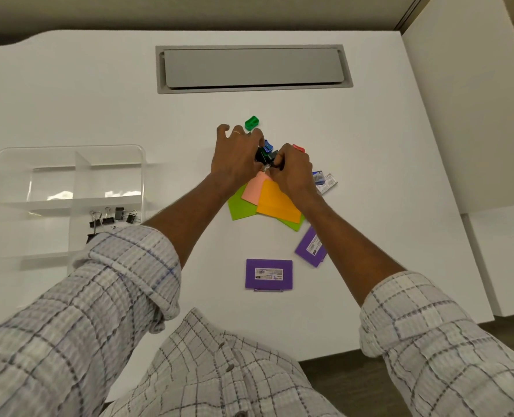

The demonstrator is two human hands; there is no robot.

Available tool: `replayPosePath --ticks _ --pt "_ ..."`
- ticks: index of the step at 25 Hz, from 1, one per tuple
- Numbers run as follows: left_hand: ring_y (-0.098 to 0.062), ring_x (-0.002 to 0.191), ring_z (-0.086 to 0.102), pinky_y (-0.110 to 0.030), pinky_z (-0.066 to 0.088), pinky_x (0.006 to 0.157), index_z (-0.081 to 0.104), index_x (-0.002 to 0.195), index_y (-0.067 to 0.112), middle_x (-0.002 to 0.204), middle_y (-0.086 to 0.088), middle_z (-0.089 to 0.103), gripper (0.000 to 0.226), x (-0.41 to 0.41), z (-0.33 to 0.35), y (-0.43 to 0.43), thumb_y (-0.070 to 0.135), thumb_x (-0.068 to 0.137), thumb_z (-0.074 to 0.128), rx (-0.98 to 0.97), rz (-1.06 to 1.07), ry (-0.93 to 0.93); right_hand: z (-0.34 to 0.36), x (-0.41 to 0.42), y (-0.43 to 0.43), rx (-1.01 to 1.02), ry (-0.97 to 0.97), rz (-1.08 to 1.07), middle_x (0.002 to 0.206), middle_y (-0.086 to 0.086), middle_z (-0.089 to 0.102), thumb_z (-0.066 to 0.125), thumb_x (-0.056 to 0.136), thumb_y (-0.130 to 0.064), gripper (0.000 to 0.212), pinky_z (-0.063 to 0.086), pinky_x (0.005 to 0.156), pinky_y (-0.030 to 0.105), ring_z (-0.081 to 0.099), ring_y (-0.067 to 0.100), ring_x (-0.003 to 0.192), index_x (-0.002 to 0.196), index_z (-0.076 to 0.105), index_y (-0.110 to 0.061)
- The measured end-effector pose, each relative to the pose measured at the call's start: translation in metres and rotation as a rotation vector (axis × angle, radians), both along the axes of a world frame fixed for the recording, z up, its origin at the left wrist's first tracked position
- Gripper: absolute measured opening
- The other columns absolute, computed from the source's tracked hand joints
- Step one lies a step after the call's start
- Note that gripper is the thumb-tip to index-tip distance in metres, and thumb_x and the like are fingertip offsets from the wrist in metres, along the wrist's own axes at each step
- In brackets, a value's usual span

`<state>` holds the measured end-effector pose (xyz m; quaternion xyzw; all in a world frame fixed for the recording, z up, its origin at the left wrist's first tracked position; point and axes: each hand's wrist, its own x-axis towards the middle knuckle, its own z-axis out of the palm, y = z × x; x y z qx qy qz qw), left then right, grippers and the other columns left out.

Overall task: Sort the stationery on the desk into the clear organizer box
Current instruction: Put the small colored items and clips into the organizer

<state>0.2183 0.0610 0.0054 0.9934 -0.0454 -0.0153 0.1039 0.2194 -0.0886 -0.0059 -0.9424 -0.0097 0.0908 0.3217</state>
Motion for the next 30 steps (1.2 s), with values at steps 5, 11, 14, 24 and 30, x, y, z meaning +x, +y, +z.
replayPosePath --ticks 5,11,14,24,30 --pt "-0.025 0.122 0.054 -0.044 0.030 0.106 0.054 0.129 0.025 0.122 -0.001 0.069 0.047 -0.001 0.002 0.001 0.034 0.086 0.069 -0.071 -0.059 -0.057 0.012 0.002 -0.005 0.013 0.040 0.008 0.093 0.009 0.073 0.080 0.079 -0.014 0.029 0.052 0.078 0.033 0.068 0.021 0.083 0.103 0.066 -0.008" --pt "-0.024 0.107 0.058 -0.037 0.043 0.092 0.069 0.122 0.022 0.112 -0.006 0.067 0.030 -0.012 0.009 0.012 0.031 0.094 0.064 -0.336 -0.021 -0.105 0.024 0.000 -0.015 0.170 0.083 -0.045 0.088 0.010 0.074 0.082 0.079 -0.017 0.022 0.051 0.076 0.027 0.064 0.016 0.073 0.098 0.078 -0.006" --pt "-0.020 0.101 0.065 -0.030 0.052 0.091 0.070 0.116 0.010 0.110 -0.007 0.071 0.027 -0.027 0.017 0.023 0.021 0.092 0.068 -0.796 0.184 -0.079 0.030 -0.005 -0.011 0.742 0.435 -0.356 0.088 0.013 0.070 0.076 0.085 -0.009 0.017 0.058 0.065 0.023 0.067 0.015 0.064 0.099 0.072 0.000" --pt "-0.022 0.083 0.072 -0.042 0.061 0.089 0.071 0.115 0.014 0.103 -0.009 0.073 0.024 -0.115 0.046 0.081 0.011 0.091 0.068 -1.324 0.524 0.105 0.066 -0.053 0.057 1.127 0.850 -0.401 0.084 0.017 0.063 0.060 0.091 0.003 0.013 0.062 0.061 0.025 0.065 0.026 0.082 0.103 0.063 0.005" --pt "-0.027 0.090 0.074 -0.044 0.062 0.083 0.072 0.114 0.015 0.105 -0.007 0.076 0.025 -0.176 0.068 0.142 0.013 0.090 0.069 -1.136 0.600 -0.002 0.088 -0.098 0.127 1.066 0.975 -0.179 0.092 0.018 0.059 0.062 0.090 0.002 0.005 0.063 0.078 0.032 0.058 0.028 0.097 0.093 0.063 0.006"
